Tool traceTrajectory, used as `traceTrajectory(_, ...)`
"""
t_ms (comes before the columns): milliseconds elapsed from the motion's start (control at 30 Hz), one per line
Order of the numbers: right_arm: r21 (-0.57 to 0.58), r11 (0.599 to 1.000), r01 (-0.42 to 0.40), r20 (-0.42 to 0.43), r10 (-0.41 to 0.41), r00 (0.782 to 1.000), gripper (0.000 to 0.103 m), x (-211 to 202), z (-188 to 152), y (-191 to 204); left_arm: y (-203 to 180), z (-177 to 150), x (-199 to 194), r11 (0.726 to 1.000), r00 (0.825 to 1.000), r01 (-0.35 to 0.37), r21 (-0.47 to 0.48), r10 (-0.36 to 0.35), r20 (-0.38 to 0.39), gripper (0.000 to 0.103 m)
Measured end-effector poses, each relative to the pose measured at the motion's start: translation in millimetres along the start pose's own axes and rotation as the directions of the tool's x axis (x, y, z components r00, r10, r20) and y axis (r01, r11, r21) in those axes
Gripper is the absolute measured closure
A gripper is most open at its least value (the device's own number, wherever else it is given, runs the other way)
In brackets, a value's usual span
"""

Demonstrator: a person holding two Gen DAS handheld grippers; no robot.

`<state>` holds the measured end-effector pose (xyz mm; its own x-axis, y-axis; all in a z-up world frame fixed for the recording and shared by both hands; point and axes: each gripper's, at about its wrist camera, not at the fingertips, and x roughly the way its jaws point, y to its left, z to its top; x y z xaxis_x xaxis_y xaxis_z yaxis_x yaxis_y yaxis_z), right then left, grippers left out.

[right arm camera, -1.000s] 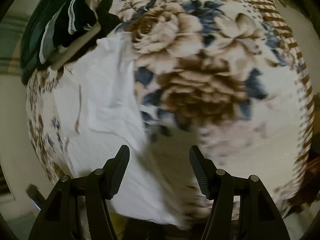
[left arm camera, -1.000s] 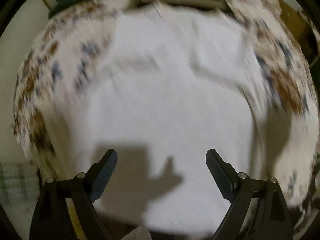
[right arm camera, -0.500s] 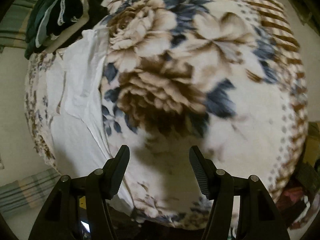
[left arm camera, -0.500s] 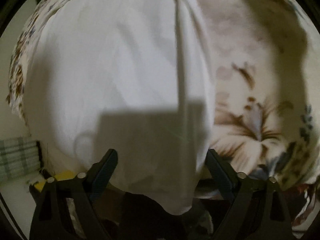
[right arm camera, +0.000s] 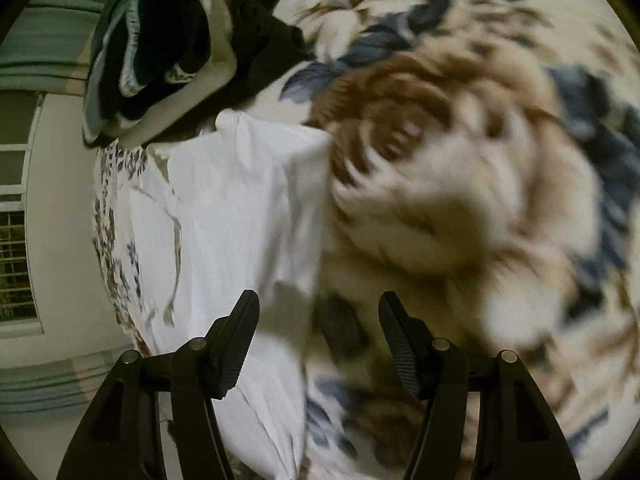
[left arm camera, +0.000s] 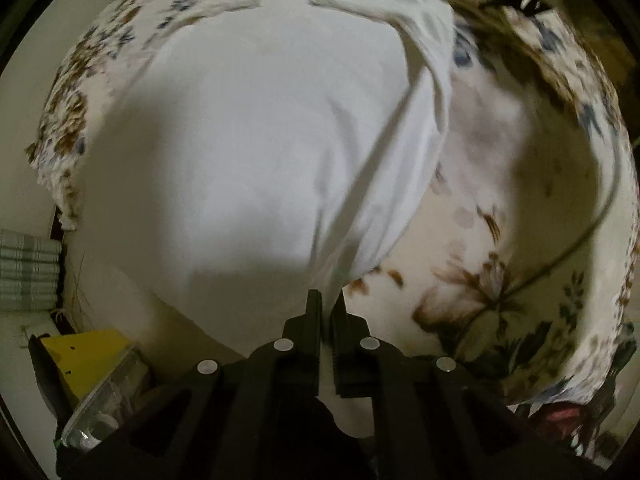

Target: Fold small clothes

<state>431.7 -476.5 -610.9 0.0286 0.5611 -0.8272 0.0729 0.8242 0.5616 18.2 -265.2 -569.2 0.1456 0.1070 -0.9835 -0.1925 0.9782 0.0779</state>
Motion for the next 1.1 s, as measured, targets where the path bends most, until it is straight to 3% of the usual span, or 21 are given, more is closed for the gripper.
traceTrajectory(67,0.009,1.0,-0.004,-0.005,0.004,1.0,0.044,11.4,10.9,6.4,15.1,8.1,-9.1,1.0,1.0,0.005,-0.027,-0.005,0.009,0.1)
traceTrajectory(133,-0.001,1.0,0.025,0.015,-0.025,1.0,0.089,15.8,17.1,17.9,28.1,19.7,-19.6,0.998,1.0,0.015,-0.054,-0.014,0.019,0.1)
traceTrajectory(233,-0.075,0.994,0.081,0.052,-0.077,0.996,0.098,11.5,16.4,45.6,48.5,26.1,-32.4,0.995,0.998,0.041,-0.095,-0.037,0.041,0.1)
traceTrajectory(500,-0.23,0.962,0.146,0.117,-0.121,0.986,0.099,-14.5,5.2,153.6,117.4,49.6,-52.5,0.967,0.994,0.091,-0.239,-0.075,0.076,0.1)
traceTrajectory(633,-0.29,0.943,0.164,0.137,-0.129,0.982,0.099,-7.1,0.6,220.1,166.6,56.1,-51.2,0.948,0.991,0.115,-0.296,-0.089,0.101,0.1)
traceTrajectory(800,-0.364,0.9,0.24,0.157,-0.195,0.968,0.099,34.4,-2.7,309.4,225.6,67.9,-30.4,0.915,0.985,0.171,-0.365,-0.149,0.089,0.1)
traceTrajectory(933,-0.397,0.861,0.319,0.175,-0.27,0.947,0.099,78.1,2.6,364.3,262.7,78.8,-9.1,0.907,0.981,0.193,-0.375,-0.173,0.085,0.1)
traceTrajectory(1100,-0.419,0.795,0.44,0.201,-0.391,0.898,0.099,138.9,11.2,402.4,304.2,88.0,22.6,0.894,0.975,0.223,-0.388,-0.208,0.08,0.1)
